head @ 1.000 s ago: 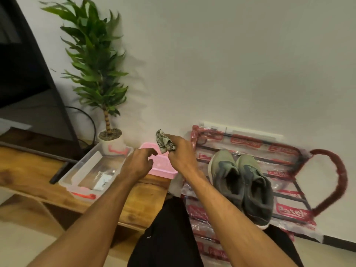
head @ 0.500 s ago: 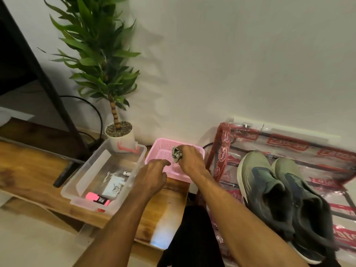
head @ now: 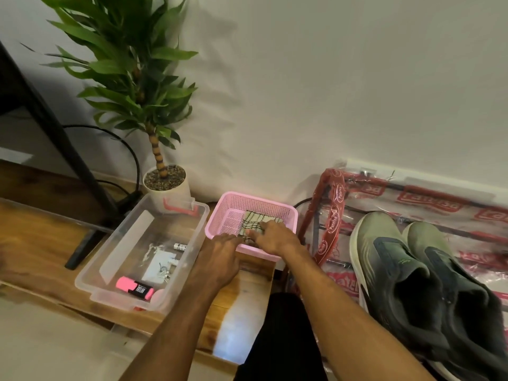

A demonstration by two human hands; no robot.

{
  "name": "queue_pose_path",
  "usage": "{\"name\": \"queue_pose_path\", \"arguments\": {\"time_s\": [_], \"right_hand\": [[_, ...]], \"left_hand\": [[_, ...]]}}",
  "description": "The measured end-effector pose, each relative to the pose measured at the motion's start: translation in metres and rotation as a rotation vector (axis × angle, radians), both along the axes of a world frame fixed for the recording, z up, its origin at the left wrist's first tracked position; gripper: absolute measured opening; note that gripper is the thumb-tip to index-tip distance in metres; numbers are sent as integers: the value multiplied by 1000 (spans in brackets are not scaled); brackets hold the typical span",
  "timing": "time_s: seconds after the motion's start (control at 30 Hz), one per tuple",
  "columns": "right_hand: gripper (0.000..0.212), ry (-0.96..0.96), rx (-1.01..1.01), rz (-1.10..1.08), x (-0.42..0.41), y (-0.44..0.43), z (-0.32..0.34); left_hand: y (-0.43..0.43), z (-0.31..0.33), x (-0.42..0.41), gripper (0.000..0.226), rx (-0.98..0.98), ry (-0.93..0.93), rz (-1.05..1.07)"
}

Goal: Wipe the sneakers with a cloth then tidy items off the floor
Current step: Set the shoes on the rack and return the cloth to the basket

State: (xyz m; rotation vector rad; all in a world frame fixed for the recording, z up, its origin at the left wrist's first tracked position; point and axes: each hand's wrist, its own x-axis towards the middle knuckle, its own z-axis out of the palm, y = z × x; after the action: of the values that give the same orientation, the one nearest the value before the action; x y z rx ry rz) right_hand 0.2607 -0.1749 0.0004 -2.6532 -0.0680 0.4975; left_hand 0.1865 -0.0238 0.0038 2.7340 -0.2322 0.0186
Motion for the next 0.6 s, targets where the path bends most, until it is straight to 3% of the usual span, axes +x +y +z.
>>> {"name": "queue_pose_path", "arguments": {"time_s": [0.2, 0.37, 0.6], "right_hand": [[23, -103, -134, -46, -10, 10, 0], [27, -66, -134, -25, -14, 9, 13], [38, -172, -38, -27, -34, 3, 33]], "left_hand": [[-1, -1, 2, 51, 48, 20, -12], [-4, 1, 0, 51, 87, 23, -9], [-7, 9, -3, 55, 90, 25, -4]]}}
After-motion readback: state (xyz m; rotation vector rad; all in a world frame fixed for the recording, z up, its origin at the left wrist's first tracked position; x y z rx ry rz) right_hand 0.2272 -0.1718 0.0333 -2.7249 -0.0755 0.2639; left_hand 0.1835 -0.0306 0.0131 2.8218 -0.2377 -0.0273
